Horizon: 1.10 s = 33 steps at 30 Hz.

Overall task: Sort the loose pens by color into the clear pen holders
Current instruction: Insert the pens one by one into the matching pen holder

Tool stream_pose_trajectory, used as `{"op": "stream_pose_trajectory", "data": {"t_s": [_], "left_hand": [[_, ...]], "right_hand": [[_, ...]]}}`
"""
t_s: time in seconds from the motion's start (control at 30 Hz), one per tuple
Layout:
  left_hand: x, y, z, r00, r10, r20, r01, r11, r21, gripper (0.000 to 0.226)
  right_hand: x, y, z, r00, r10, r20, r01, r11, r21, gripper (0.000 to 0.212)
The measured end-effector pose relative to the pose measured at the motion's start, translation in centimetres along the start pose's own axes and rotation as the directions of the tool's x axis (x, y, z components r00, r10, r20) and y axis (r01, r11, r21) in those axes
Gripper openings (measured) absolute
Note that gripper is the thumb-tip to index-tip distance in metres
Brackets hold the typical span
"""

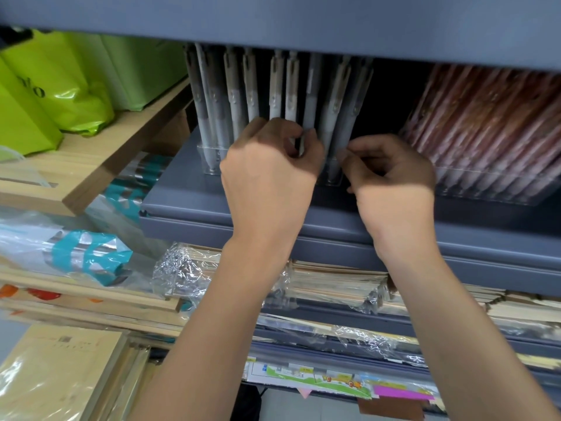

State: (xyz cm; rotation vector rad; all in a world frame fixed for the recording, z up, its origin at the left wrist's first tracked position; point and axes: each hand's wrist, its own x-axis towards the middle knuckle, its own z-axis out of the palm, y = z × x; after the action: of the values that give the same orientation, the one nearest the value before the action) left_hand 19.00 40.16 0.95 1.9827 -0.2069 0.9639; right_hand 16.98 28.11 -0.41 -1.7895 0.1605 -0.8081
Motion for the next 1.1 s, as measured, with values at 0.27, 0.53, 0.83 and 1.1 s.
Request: {"op": "stream_pose_trajectory", "data": {"t_s": [0.27, 0.53, 0.83, 1.1], "left_hand": [[0.5, -0.6, 0.1, 0.999, -0.012, 0.051, 0.015, 0.997, -0.073, 0.02], [0.7, -0.5, 0.0, 0.996, 0.005, 0.089, -0.003, 1.0, -0.018, 0.023], [0.4, 0.5, -0.3, 0.995, -0.014, 0.097, 0.003, 0.993, 0.121, 0.035], [0.7, 0.7, 0.4, 0.995, -0.003, 0.097, -0.005, 0.996, 0.091, 0.029]], "right_hand": [[0.0, 0.1, 0.0, 1.0, 0.008, 0.003, -0.007, 1.0, -0.016, 0.007], [0.1, 0.2, 0.0, 1.0, 0.007, -0.003, -0.007, 1.0, -0.019, 0.003], [0.1, 0.3, -0.1, 1.0, -0.021, 0.003, 0.021, 0.999, -0.029, 0.008], [0.2, 0.4, -0.2, 1.0, -0.016, 0.013, 0.016, 1.0, -0.014, 0.01]]}}
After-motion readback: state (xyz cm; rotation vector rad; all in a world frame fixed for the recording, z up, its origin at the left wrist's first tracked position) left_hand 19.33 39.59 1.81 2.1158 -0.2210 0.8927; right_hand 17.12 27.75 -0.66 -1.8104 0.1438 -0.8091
